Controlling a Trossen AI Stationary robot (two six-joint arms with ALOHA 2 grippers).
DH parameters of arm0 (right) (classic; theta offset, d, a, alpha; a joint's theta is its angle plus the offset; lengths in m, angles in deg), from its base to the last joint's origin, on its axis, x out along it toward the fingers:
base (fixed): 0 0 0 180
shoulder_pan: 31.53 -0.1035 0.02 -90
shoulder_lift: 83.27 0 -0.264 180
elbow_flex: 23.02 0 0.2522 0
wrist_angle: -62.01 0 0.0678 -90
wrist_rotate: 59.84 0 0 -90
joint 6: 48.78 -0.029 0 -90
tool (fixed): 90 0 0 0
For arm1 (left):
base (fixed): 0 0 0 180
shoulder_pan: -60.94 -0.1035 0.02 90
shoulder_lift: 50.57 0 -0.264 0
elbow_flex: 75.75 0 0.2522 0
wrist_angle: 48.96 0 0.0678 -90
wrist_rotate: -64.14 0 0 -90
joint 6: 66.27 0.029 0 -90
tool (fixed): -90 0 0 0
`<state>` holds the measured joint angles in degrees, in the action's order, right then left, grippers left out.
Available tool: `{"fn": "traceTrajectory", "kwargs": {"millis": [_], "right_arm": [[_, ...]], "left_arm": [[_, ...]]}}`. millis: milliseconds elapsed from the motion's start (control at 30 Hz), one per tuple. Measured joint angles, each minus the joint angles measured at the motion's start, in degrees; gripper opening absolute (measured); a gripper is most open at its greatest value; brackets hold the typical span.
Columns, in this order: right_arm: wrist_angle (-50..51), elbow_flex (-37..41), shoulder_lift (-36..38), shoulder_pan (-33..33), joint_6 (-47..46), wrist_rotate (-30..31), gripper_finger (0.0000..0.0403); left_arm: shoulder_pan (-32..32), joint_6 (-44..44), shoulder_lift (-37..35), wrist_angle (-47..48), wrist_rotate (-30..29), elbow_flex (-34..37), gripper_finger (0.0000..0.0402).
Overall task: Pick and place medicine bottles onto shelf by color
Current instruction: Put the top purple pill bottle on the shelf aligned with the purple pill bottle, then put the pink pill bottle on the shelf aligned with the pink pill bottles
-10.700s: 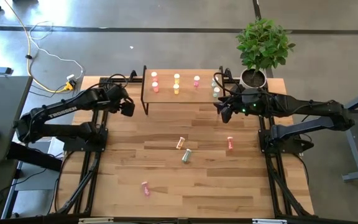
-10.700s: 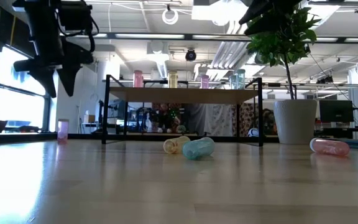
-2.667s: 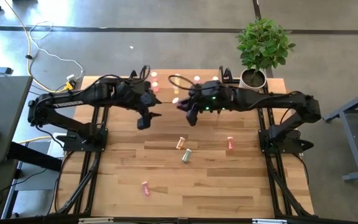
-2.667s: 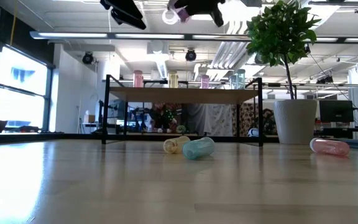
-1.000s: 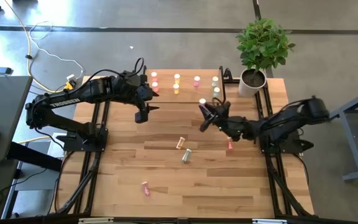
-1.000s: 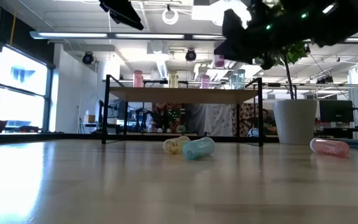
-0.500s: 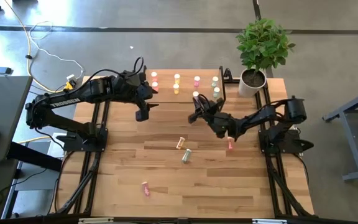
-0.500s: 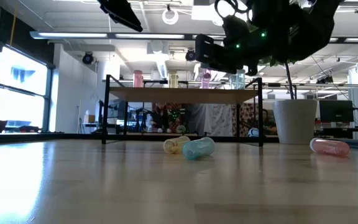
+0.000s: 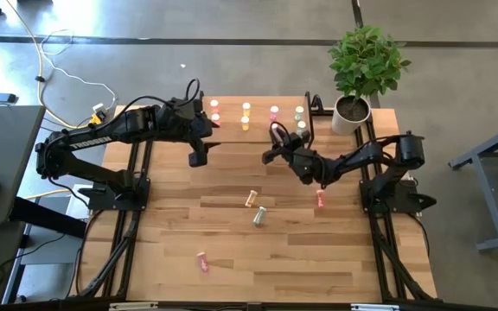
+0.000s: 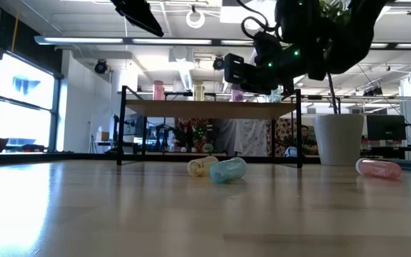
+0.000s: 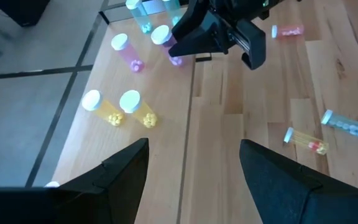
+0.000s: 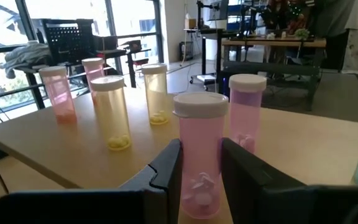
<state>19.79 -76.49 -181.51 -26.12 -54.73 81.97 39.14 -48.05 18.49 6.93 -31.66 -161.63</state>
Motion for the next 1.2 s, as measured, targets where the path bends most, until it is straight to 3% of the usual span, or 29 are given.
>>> {"fn": "traceTrajectory", "kwargs": {"millis": [267,733,1200], "right_arm": [[1.6,0.0,0.0,2.2,-0.6,-3.0,0.0084],[2.1,0.0,0.0,2.2,-1.1,-2.3,0.0139],[-1.5,0.0,0.1,2.1,0.9,-1.3,0.0142]], "left_arm": [[0.0,0.0,0.0,0.0,0.0,0.0,0.0243],[0.0,0.0,0.0,0.0,0.0,0.0,0.0243],[0.0,0.0,0.0,0.0,0.0,0.0,0.0243]]}}
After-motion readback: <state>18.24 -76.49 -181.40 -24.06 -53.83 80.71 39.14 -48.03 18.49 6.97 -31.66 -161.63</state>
